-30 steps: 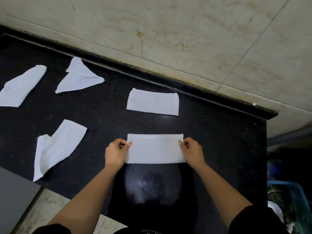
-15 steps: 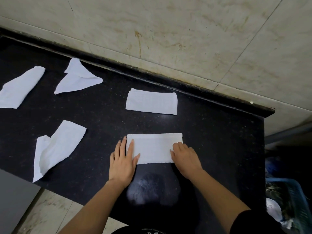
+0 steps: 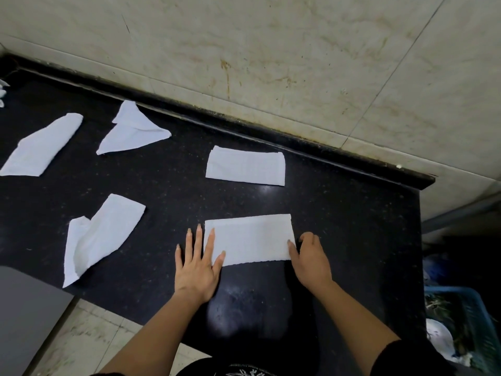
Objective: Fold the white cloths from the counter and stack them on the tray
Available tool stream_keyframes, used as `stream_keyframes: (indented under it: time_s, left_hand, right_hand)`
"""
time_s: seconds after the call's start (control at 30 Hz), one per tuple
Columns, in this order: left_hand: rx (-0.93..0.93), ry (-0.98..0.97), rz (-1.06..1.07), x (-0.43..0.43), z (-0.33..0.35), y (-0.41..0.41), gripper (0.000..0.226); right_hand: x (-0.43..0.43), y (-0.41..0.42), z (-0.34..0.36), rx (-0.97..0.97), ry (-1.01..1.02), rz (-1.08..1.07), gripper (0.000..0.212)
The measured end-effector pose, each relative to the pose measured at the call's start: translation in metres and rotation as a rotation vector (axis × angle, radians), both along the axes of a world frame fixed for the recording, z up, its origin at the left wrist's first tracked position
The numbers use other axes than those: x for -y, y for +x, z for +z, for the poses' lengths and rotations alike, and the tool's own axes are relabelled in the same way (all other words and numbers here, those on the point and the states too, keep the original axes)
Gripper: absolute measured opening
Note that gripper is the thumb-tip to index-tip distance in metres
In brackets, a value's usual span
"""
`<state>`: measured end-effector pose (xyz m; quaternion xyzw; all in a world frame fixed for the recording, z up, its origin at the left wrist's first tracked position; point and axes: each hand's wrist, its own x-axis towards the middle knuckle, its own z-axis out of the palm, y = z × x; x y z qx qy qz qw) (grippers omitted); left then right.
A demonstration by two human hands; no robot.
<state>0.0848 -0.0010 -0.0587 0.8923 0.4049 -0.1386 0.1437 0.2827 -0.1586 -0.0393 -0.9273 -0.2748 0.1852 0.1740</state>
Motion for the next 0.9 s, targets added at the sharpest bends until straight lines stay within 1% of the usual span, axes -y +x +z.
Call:
stream_keyframes:
  time_s: [0.1,0.17,0.23,0.3,0.33,0.43,0.57,0.67,0.73,0.8,0.9]
  left_hand:
    - [0.012,-0.017,0.018,0.004,0.001,-0.002,0.079]
    - [-0.003,-0.018,0.014,0.006,0.003,-0.003,0.075]
    - [-0.019,-0.019,0.001,0.007,0.004,-0.004,0.074]
    - [-0.023,-0.018,-0.017,0.008,0.005,-0.005,0.081]
    - [-0.021,-0.018,-0.023,0.009,0.006,-0.007,0.087]
    - [-0.019,-0.035,-0.021,0.01,0.006,-0.01,0.095]
    - [0.007,-0.097,0.012,0.01,0.008,-0.012,0.094]
    - [0.004,-0.103,0.011,0.009,0.011,-0.013,0.093]
    - [0.021,-0.128,0.022,0.009,0.015,-0.013,0.087]
    - [0.091,-0.144,0.038,0.009,0.02,-0.012,0.071]
    - [0.352,-0.138,0.136,0.002,0.024,-0.01,0.046]
  right_hand:
    - [-0.009,-0.003,0.003,-0.189,0.059,-0.164,0.035]
    - [-0.014,-0.001,0.005,-0.254,0.03,-0.206,0.034]
    - [-0.016,0.003,0.007,-0.294,-0.024,-0.213,0.026]
    - [-0.016,0.004,0.01,-0.334,-0.054,-0.231,0.036]
    - [-0.017,0.004,0.012,-0.355,-0.05,-0.25,0.035]
    - [-0.02,0.002,0.017,-0.382,0.012,-0.323,0.017]
    - [-0.028,-0.004,0.027,-0.394,0.131,-0.391,0.011]
    - [-0.039,-0.011,0.037,-0.364,0.213,-0.314,0.011]
    - [-0.047,-0.019,0.044,-0.355,0.271,-0.237,0.011]
    - [-0.057,-0.028,0.05,-0.354,0.321,-0.16,0.015]
    - [-0.068,-0.044,0.052,-0.387,0.35,-0.072,0.019]
